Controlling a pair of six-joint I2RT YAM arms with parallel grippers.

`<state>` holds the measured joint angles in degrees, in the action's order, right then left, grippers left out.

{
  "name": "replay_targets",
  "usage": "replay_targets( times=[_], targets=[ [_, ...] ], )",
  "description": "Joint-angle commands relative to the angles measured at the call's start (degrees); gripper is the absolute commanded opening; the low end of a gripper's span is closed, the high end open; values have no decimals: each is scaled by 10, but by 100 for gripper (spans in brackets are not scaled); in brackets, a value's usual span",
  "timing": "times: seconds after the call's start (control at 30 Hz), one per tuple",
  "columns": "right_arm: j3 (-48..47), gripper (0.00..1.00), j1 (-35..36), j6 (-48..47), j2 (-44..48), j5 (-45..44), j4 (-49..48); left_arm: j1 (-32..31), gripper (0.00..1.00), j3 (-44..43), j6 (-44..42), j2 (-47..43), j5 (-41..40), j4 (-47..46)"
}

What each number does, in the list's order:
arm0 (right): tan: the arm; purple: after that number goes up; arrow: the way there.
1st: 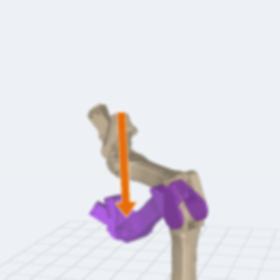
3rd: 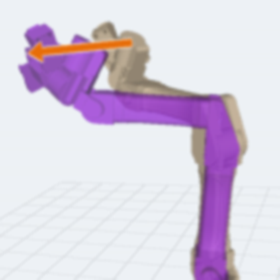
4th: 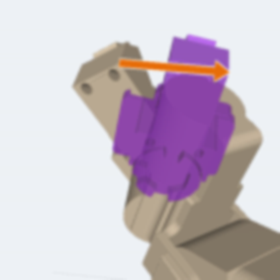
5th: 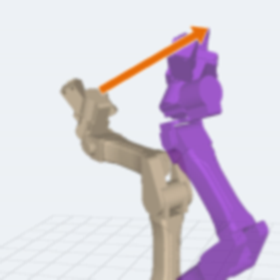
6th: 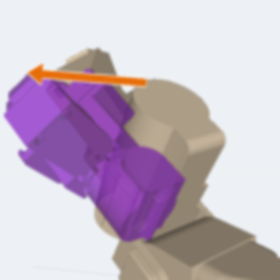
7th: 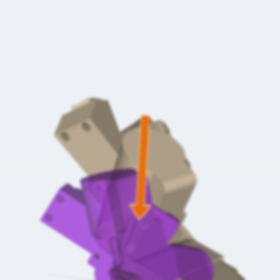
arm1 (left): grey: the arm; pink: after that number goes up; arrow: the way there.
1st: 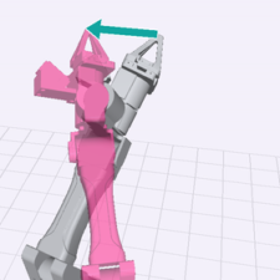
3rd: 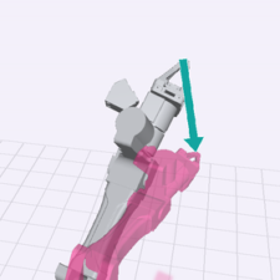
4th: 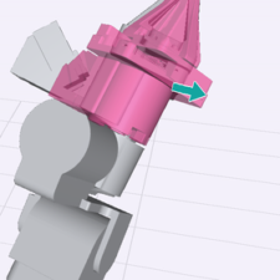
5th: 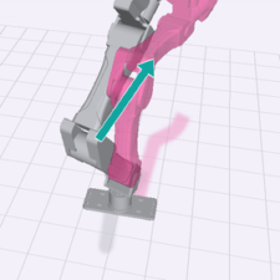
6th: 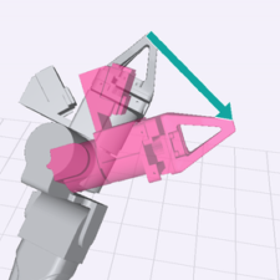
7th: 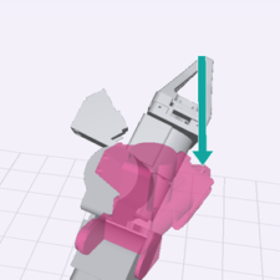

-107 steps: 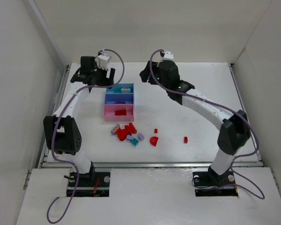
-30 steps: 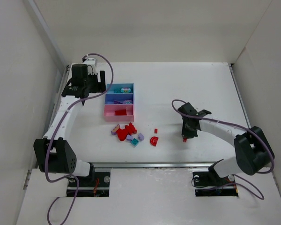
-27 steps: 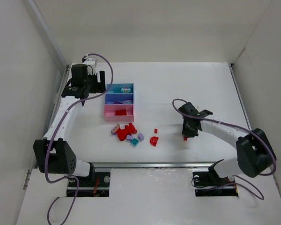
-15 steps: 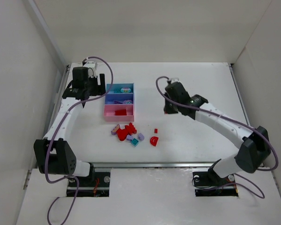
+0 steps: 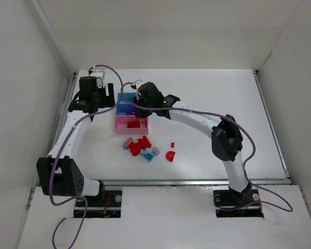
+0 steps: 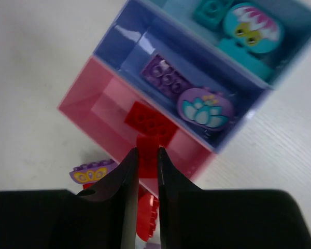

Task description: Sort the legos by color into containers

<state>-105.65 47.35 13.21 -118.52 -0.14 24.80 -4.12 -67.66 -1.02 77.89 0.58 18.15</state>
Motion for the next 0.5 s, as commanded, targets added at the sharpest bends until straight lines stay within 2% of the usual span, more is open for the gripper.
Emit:
replay_targets(
  times=[0.0, 0.07, 0.17, 0.2, 0.3, 0.47],
  targets=[
    [-51, 0, 14, -13, -14, 47, -42, 7, 77, 6, 0, -22, -14, -17],
    [-61, 3, 14, -13, -30, 47, -42, 7, 77, 6, 0, -17, -14, -17],
    [-62, 19, 20, -13, -37, 53, -36, 7, 77, 6, 0, -17, -14, -17],
    [-62, 38, 20, -13, -37, 53, -36, 7, 77, 6, 0, -17, -14, -17],
    [-62, 65, 20, -13, -37, 53, -36, 7, 77, 6, 0, -12, -14, -22],
    [-67, 72, 20, -19, -25, 48, -23, 7, 77, 6, 0, -12, -8, -22]
  ],
)
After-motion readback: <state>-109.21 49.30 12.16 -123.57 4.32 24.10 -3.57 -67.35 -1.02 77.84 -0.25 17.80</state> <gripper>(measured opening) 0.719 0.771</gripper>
